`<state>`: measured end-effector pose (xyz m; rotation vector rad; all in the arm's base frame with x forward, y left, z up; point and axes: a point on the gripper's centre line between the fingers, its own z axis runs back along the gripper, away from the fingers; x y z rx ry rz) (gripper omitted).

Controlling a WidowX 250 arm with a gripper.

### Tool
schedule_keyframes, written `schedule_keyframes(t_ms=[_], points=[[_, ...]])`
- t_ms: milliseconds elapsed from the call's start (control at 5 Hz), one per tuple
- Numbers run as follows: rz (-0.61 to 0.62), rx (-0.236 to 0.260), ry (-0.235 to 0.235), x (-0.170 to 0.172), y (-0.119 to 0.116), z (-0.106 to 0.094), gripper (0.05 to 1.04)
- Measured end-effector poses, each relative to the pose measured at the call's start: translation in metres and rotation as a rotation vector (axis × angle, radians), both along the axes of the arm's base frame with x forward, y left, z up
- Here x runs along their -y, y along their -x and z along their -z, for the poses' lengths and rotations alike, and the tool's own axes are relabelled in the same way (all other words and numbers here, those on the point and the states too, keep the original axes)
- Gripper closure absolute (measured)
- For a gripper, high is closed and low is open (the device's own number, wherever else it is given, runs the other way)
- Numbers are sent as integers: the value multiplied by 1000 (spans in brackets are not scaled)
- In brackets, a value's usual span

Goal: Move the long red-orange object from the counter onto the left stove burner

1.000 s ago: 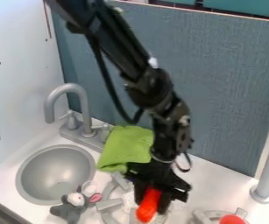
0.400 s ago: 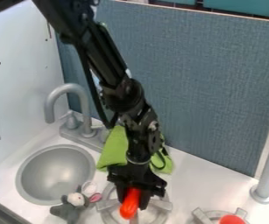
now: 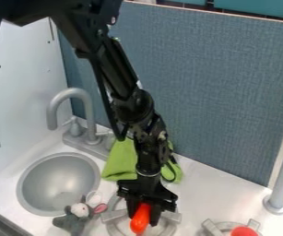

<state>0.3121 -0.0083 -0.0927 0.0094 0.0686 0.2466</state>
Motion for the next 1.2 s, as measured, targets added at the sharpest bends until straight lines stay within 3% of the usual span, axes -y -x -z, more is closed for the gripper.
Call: schedule_keyframes(t_ms=[200, 400, 600, 800, 1000, 1200], points=[[0, -18, 0, 1, 1, 0, 522], [-42, -53, -34, -4, 12, -1, 523], [-49, -65, -57, -8, 17, -9, 443], [-58, -30, -74, -11, 12, -21, 158], [-50, -8, -68, -10, 8, -22, 73], [-54, 1, -63, -9, 9, -24, 78]])
